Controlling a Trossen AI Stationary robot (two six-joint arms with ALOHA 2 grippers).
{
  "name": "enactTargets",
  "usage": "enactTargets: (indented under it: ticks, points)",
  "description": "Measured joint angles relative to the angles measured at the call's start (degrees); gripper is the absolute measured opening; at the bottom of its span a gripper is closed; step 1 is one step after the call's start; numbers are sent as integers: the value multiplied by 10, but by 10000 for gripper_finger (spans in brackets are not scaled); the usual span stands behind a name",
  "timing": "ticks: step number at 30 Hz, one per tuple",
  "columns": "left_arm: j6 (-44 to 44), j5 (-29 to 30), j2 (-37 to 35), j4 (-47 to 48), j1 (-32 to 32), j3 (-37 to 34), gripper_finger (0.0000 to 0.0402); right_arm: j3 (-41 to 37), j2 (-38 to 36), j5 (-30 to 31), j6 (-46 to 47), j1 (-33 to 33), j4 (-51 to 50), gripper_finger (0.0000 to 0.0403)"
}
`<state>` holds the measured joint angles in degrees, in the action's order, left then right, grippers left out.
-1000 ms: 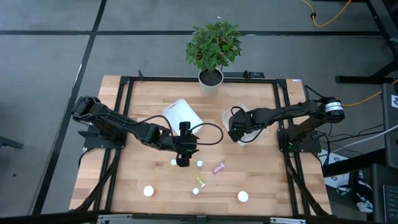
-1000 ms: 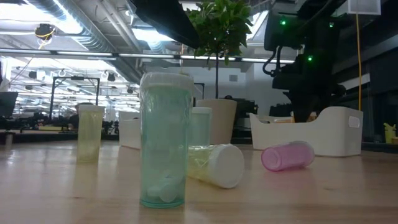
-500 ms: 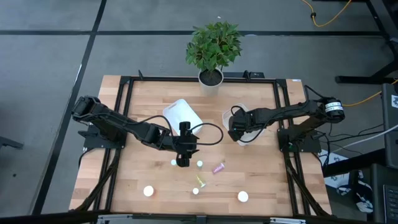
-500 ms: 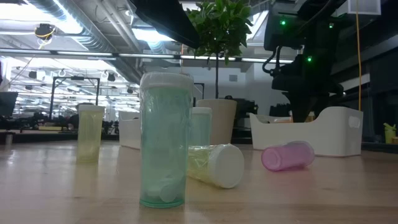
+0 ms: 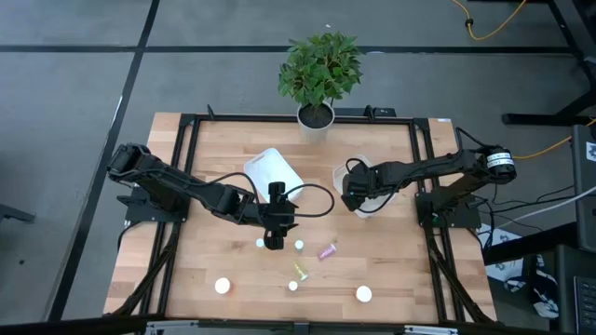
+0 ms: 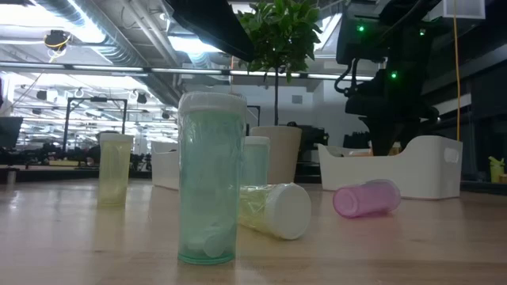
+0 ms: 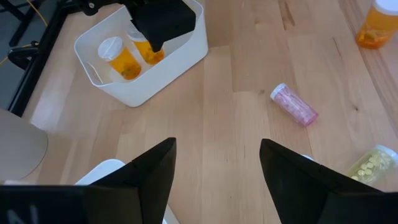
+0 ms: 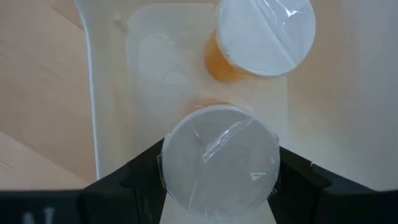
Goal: Pick and place medicine bottles into bin by pill shape (circle, oval)
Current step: Put the top left orange pill bottle into the right white bin
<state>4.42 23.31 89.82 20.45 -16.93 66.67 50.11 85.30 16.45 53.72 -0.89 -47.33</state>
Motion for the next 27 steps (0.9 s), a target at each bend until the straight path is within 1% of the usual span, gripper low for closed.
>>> enactTargets:
  ticks: [13, 14, 18, 20, 21, 22, 27]
  points:
    - [0, 0, 0, 0, 0, 0, 225, 0, 0, -3, 0, 0, 5, 225]
    - [0, 0, 0, 0, 0, 0, 225, 0, 0, -17, 1, 0, 5, 225]
    - [0, 0, 0, 0, 0, 0, 225, 0, 0, -143, 0, 0, 5, 225]
    - [0, 0, 0, 0, 0, 0, 225, 0, 0, -186, -1, 0, 5, 225]
    - [-1, 0, 0, 0, 0, 0, 225, 0, 0, -191, -14, 0, 5, 225]
    - [0, 0, 0, 0, 0, 0, 225, 0, 0, -183, -29, 0, 7, 225]
    - [-1, 0, 0, 0, 0, 0, 225, 0, 0, -117, -33, 0, 18, 225]
